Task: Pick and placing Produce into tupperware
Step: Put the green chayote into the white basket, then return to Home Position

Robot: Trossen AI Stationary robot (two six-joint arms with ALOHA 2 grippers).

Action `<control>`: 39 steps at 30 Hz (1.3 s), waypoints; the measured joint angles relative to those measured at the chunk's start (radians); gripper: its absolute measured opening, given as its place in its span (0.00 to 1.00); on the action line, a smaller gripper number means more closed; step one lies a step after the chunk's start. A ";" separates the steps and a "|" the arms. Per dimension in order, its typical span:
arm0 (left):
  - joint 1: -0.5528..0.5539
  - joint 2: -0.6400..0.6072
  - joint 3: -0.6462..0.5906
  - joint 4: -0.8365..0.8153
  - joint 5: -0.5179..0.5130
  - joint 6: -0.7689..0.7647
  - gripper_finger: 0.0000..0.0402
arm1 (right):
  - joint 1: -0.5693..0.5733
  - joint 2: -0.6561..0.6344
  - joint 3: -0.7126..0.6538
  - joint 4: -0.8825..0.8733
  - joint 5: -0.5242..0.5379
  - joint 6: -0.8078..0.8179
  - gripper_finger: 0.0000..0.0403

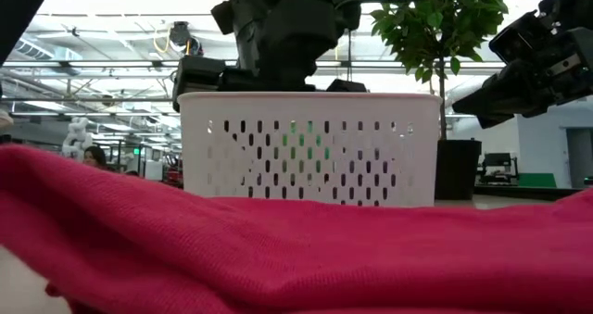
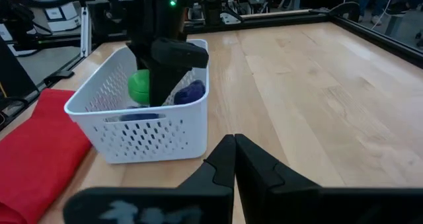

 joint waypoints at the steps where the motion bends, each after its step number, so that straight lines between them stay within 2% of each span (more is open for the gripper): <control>1: 0.000 0.000 0.000 -0.002 -0.002 -0.003 0.56 | 0.000 0.003 0.000 0.001 0.000 0.000 0.00; 12: -0.013 -0.001 0.000 0.008 -0.029 -0.016 0.69 | 0.000 0.010 0.000 0.007 0.000 0.004 0.00; 17: -0.015 -0.001 0.000 0.008 -0.035 -0.021 0.72 | 0.000 0.010 0.000 0.007 0.000 0.008 0.00; 19: -0.016 -0.006 0.000 0.007 -0.067 -0.023 0.72 | 0.000 0.010 0.000 0.007 0.000 0.008 0.00; 24: -0.029 -0.069 0.001 0.013 -0.177 -0.023 0.70 | 0.000 0.010 0.000 0.007 0.000 0.008 0.00; 30: -0.039 -0.195 0.003 0.012 -0.199 -0.087 0.68 | 0.000 0.010 0.000 0.009 0.000 0.015 0.00; 35: -0.044 -0.308 0.003 -0.034 -0.188 -0.234 0.59 | 0.000 0.010 0.000 0.015 0.000 0.015 0.00; 39: -0.064 -0.397 -0.018 -0.098 -0.204 -0.297 0.41 | 0.000 0.010 0.000 0.015 -0.002 0.015 0.00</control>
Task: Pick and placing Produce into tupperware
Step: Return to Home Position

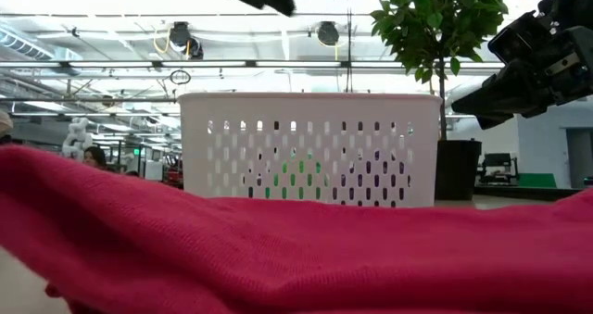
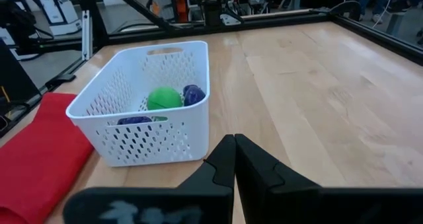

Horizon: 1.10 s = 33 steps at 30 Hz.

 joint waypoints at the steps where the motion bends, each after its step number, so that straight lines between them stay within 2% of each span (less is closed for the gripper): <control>1: -0.007 -0.025 -0.018 0.001 -0.015 -0.010 0.35 | 0.000 0.000 0.000 -0.001 0.000 0.000 0.00; 5: -0.024 -0.131 -0.121 0.031 -0.059 -0.053 0.09 | 0.000 0.002 0.000 0.000 -0.002 -0.003 0.00; 7: -0.018 -0.184 -0.184 0.056 -0.055 -0.101 0.03 | 0.000 0.005 0.000 0.000 -0.002 -0.003 0.00; 12: 0.005 -0.283 -0.363 0.155 -0.051 -0.261 0.05 | 0.000 0.008 0.000 0.000 -0.002 0.003 0.00; 16: 0.011 -0.357 -0.516 0.299 -0.089 -0.338 0.01 | 0.000 0.012 0.000 0.012 -0.003 0.003 0.00; 23: -0.008 -0.532 -0.833 0.775 -0.204 -0.454 0.01 | 0.000 0.030 0.000 0.066 -0.003 0.003 0.00; 29: 0.005 -0.548 -1.062 1.163 -0.243 -0.555 0.01 | 0.000 0.061 0.000 0.099 -0.029 0.004 0.00; 33: -0.004 -0.548 -1.213 1.369 -0.324 -0.586 0.01 | 0.000 0.101 0.000 0.106 -0.032 0.027 0.00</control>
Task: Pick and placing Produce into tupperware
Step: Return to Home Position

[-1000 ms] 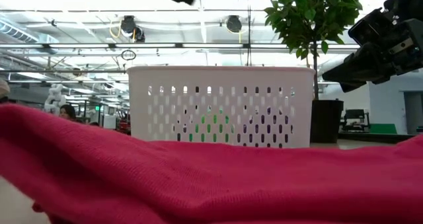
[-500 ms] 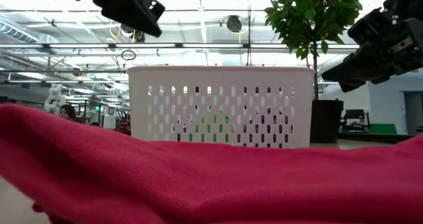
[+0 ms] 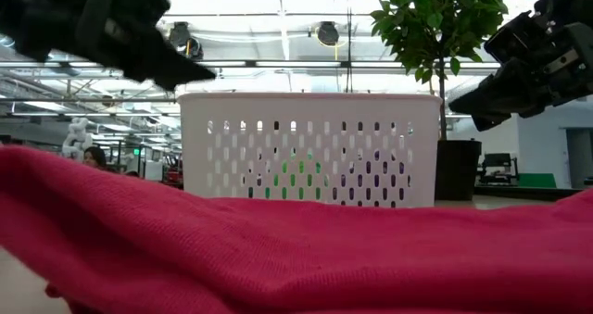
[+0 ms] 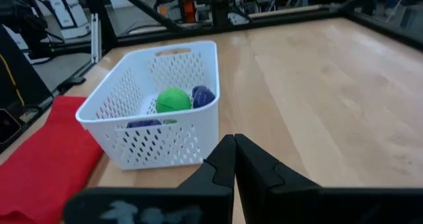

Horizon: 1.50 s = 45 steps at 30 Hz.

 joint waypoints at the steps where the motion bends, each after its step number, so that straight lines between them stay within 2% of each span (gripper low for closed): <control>1: -0.002 0.000 -0.037 0.045 -0.018 -0.016 0.01 | 0.000 0.014 0.000 0.006 -0.001 0.004 0.00; 7: -0.030 0.001 -0.163 0.158 -0.066 -0.103 0.00 | 0.000 0.102 -0.001 0.081 -0.001 0.010 0.00; 12: -0.069 0.048 -0.160 0.162 -0.075 -0.111 0.00 | 0.000 0.207 -0.001 0.209 -0.023 0.003 0.00; 19: -0.106 0.204 -0.154 0.258 -0.142 -0.110 0.00 | 0.005 0.381 0.004 0.365 -0.102 0.003 0.00; 23: -0.106 0.302 -0.151 0.337 -0.142 -0.121 0.00 | 0.019 0.484 0.037 0.390 -0.103 -0.015 0.00; 28: -0.106 0.375 -0.112 0.345 -0.127 -0.109 0.00 | 0.023 0.578 0.088 0.396 -0.106 -0.037 0.00; 36: -0.111 0.375 -0.100 0.340 -0.126 -0.087 0.01 | 0.023 0.655 0.129 0.421 -0.106 -0.050 0.00; 45: -0.120 0.375 -0.101 0.321 -0.147 -0.062 0.00 | 0.023 0.739 0.132 0.533 -0.106 -0.058 0.00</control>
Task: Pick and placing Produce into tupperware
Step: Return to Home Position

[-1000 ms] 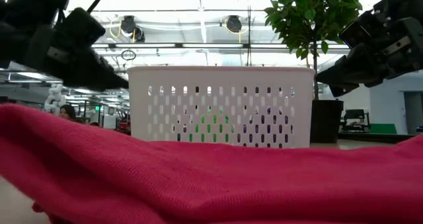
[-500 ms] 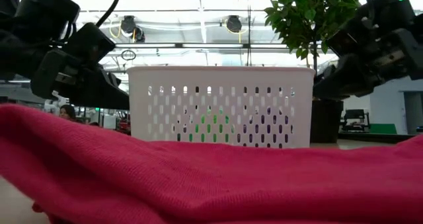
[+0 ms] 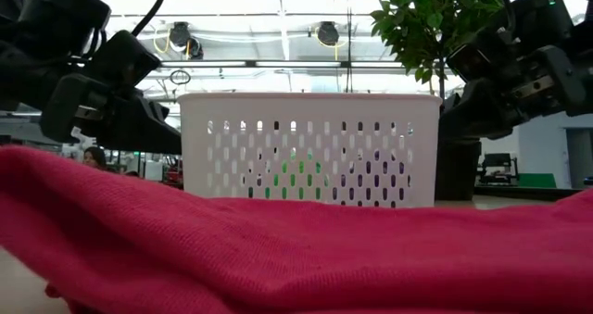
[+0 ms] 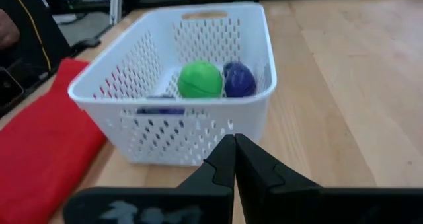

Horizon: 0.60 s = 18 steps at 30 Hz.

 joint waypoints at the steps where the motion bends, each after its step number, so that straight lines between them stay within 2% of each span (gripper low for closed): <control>1: -0.003 0.000 0.000 -0.003 -0.003 0.002 0.00 | 0.000 0.011 0.000 0.024 0.000 -0.003 0.00; 5: -0.003 -0.002 0.000 -0.009 -0.007 0.003 0.00 | 0.000 0.044 0.005 0.073 0.000 -0.004 0.00; 18: -0.002 -0.002 0.000 -0.040 -0.032 -0.007 0.00 | -0.006 0.158 0.093 0.059 -0.026 -0.021 0.00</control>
